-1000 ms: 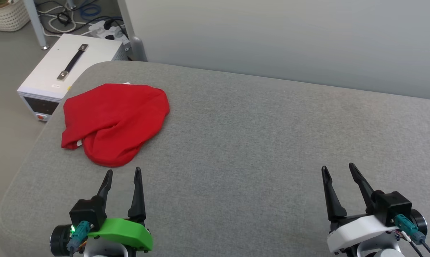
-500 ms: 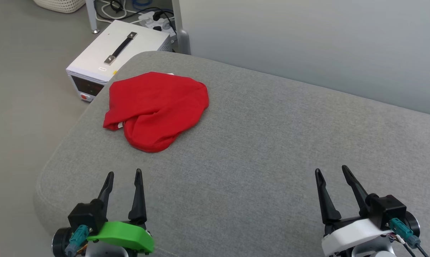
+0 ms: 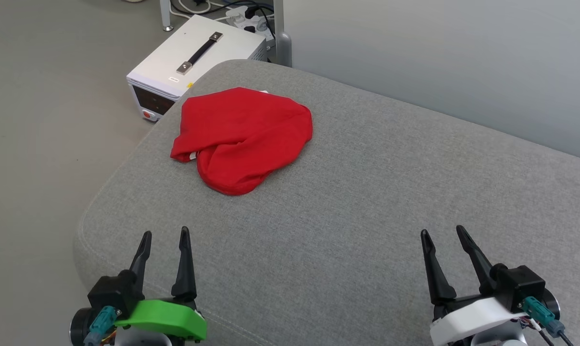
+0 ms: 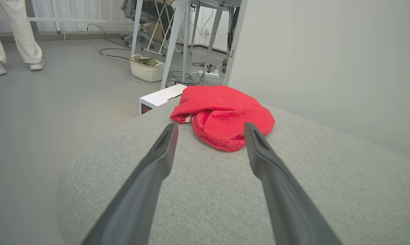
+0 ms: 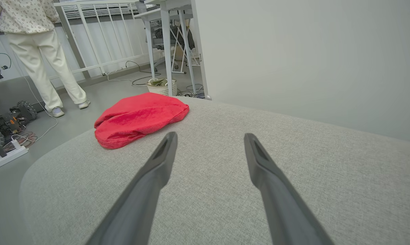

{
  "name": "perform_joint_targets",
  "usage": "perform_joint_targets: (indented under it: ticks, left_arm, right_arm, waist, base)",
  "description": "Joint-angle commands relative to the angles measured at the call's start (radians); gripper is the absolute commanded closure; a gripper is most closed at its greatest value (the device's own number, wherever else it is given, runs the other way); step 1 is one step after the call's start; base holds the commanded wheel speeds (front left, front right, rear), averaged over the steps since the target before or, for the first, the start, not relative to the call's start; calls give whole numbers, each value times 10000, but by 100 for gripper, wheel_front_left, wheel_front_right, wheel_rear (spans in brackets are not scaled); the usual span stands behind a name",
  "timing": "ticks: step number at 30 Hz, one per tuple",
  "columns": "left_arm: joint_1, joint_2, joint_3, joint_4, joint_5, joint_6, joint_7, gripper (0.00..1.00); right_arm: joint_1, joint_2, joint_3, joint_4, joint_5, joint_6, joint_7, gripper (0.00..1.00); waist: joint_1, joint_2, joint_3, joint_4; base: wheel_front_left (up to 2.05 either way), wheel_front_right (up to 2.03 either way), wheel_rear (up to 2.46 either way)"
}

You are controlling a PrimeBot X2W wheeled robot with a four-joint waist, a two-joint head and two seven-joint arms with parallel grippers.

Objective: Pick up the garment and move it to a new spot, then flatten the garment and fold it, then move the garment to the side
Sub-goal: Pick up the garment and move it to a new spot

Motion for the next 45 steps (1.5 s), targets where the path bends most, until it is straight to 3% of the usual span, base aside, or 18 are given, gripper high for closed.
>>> perform_joint_targets:
  ticks: [1,9,15,20,28,30,31,35,39,45]
  left_arm:
    - [153,-43,12,-54,-116,19,-59,0]
    - [-45,-43,135,-175,-213,33,-59,0]
    - [-1077,-21,319,183,-163,-325,-59,0]
    - [-2861,603,235,1397,-252,-703,99,0]
    - [-6400,2602,-835,3488,-1420,-893,3605,0]
    - [-7055,3105,-1323,3823,-2056,-896,4728,0]
    - [-7621,3619,-1810,4030,-2701,-897,5762,0]
    - [-8487,4392,-2618,4313,-4087,-899,7573,0]
    - [-8921,5026,-3303,4494,-4980,-899,8716,0]
    - [-9151,5580,-4055,4955,-5603,-900,9445,0]
  right_arm:
    - [23,7,29,22,-11,-9,-93,0]
    - [-96,7,58,-27,-181,-9,-93,0]
    - [-456,-51,15,-352,-646,-9,-93,0]
    - [-754,-310,22,-840,-885,-9,-58,0]
    - [-1278,-614,249,-1810,-1003,-9,382,0]
    - [-1407,-635,314,-1957,-987,-9,442,0]
    - [-1502,-630,384,-2066,-991,-9,480,0]
    - [-1609,-575,455,-2154,-993,-9,474,0]
    - [-1755,-549,595,-2091,-969,-9,407,0]
    - [-1876,-468,676,-1975,-968,-9,289,0]
  waist:
    - [0,0,30,-31]
    - [0,0,436,-274]
    - [0,0,1404,-638]
    - [0,0,2347,-1053]
    - [0,0,3691,-2011]
    - [0,0,3939,-2267]
    - [0,0,4152,-2512]
    - [0,0,4506,-2908]
    - [0,0,4770,-3270]
    - [0,0,4985,-3636]
  base:
    - [0,0,0]
    - [0,0,0]
    - [0,0,0]
    - [0,0,0]
    - [0,0,0]
    - [0,0,0]
    - [0,0,0]
    - [0,0,0]
    - [0,0,0]
    - [0,0,0]
